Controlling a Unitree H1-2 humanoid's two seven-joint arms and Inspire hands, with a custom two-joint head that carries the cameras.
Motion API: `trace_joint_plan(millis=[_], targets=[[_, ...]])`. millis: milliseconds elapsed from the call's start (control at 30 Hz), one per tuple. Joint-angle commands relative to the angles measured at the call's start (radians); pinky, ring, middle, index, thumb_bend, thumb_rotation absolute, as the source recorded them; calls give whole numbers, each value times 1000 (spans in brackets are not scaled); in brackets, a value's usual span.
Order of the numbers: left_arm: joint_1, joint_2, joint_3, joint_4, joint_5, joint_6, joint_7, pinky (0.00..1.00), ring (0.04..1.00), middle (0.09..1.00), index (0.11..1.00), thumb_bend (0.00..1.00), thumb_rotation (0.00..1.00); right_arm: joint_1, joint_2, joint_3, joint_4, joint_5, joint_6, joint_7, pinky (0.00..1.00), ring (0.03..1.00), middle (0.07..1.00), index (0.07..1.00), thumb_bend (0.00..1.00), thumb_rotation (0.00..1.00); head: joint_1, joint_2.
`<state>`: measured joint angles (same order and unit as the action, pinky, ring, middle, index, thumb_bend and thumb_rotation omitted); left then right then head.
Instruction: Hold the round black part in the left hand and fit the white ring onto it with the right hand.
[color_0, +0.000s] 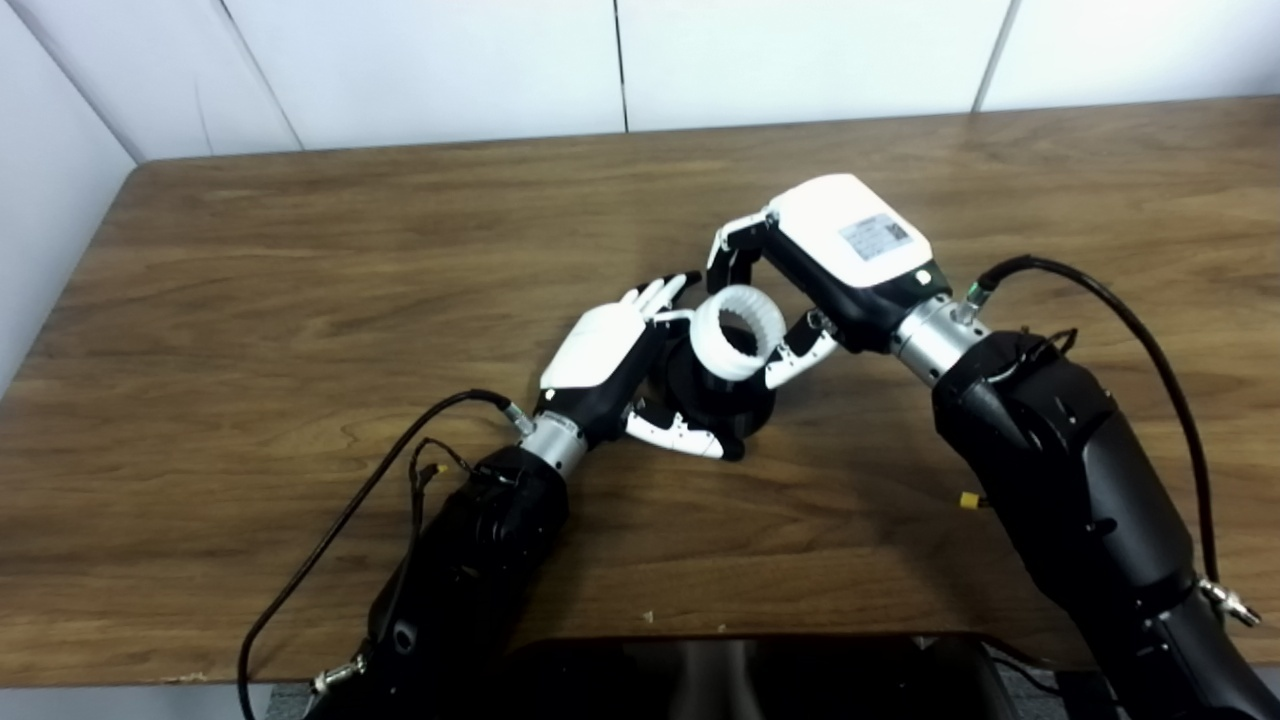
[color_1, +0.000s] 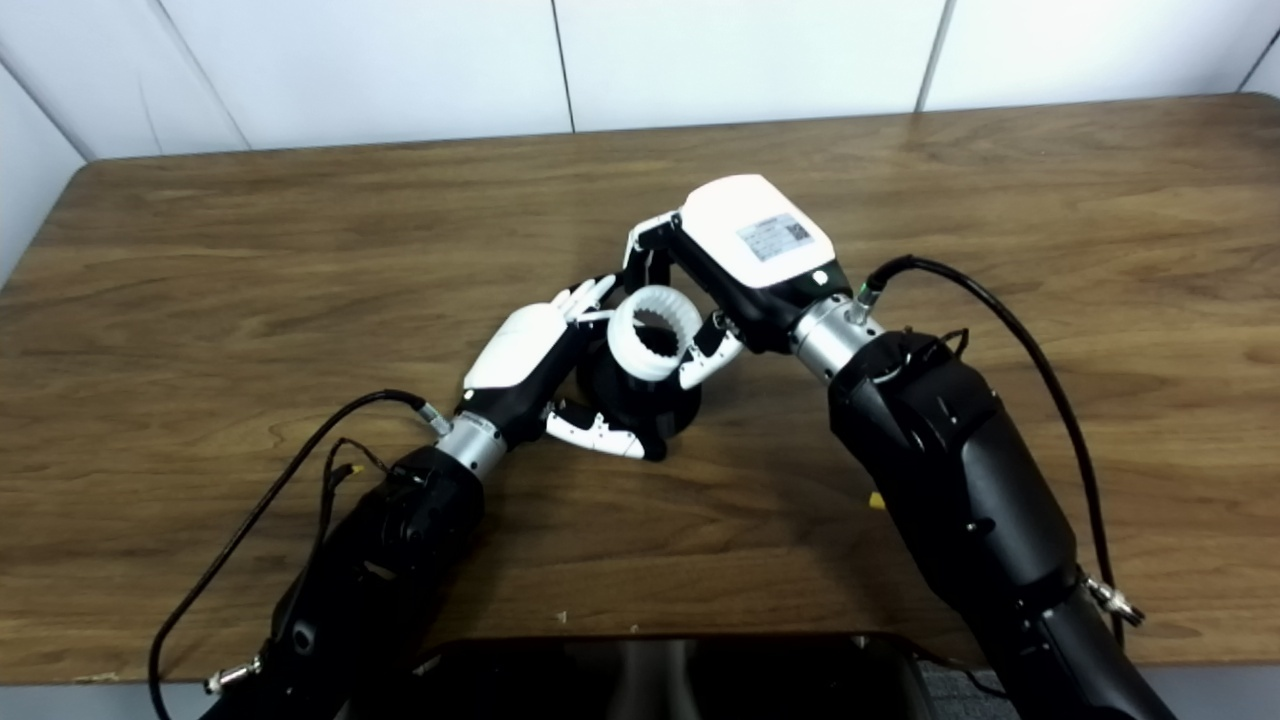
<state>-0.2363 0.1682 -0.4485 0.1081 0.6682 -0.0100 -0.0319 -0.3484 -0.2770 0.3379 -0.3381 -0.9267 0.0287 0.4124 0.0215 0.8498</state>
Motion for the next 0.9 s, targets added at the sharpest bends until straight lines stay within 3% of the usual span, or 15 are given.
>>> trace_joint_plan(millis=[0, 867], targets=[[-11, 3, -13, 10, 47, 27, -18, 1000, 1000, 1000, 650, 992, 347, -36, 12, 8, 19, -23, -6, -11, 760, 628, 466, 524, 526, 9, 1, 1], [-9, 8, -19, 0, 46, 38, -15, 1000, 1000, 1000, 647, 996, 353, -67, 5, 44, 58, -56, -16, 5, 787, 632, 466, 525, 525, 10, 4, 12]])
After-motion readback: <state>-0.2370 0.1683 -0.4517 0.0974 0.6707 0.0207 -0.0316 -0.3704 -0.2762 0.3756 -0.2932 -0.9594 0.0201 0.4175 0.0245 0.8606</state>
